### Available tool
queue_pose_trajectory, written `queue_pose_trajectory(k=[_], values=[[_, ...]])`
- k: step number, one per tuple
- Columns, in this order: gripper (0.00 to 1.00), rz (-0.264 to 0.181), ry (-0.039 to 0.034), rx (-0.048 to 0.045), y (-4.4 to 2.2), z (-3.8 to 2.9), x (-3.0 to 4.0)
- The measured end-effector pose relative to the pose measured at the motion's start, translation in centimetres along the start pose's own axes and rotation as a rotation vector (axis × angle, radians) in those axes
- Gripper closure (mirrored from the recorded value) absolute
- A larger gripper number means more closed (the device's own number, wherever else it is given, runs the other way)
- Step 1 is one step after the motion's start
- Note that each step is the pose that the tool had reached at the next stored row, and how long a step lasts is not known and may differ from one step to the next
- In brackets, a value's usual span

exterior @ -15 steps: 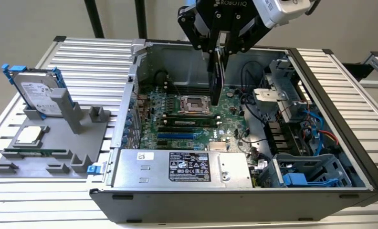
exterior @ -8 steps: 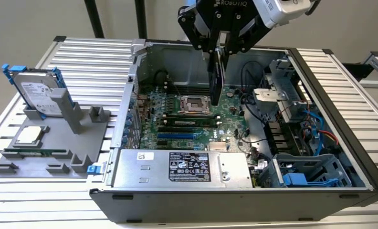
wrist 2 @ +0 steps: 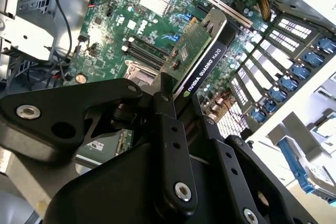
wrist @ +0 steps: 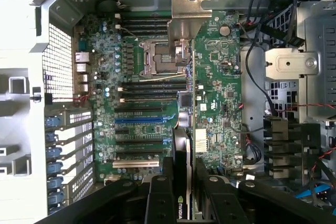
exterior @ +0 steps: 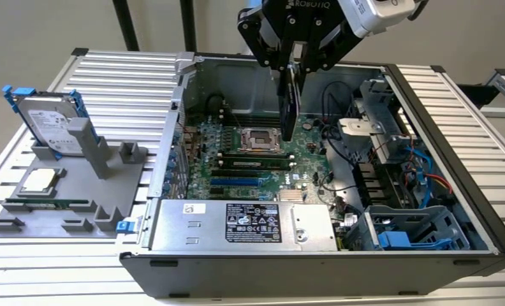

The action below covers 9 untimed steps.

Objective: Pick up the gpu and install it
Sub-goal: 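Insert the gpu into the slot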

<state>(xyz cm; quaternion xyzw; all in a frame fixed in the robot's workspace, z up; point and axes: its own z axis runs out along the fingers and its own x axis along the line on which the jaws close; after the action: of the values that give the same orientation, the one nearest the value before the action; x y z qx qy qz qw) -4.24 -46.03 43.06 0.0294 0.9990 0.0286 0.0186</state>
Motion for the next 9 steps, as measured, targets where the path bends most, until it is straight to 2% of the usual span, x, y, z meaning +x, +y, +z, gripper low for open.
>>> queue_pose_trajectory(k=[9], values=[[1.00, -0.005, 0.0003, 0.0002, 0.00, 0.00, 0.00]])
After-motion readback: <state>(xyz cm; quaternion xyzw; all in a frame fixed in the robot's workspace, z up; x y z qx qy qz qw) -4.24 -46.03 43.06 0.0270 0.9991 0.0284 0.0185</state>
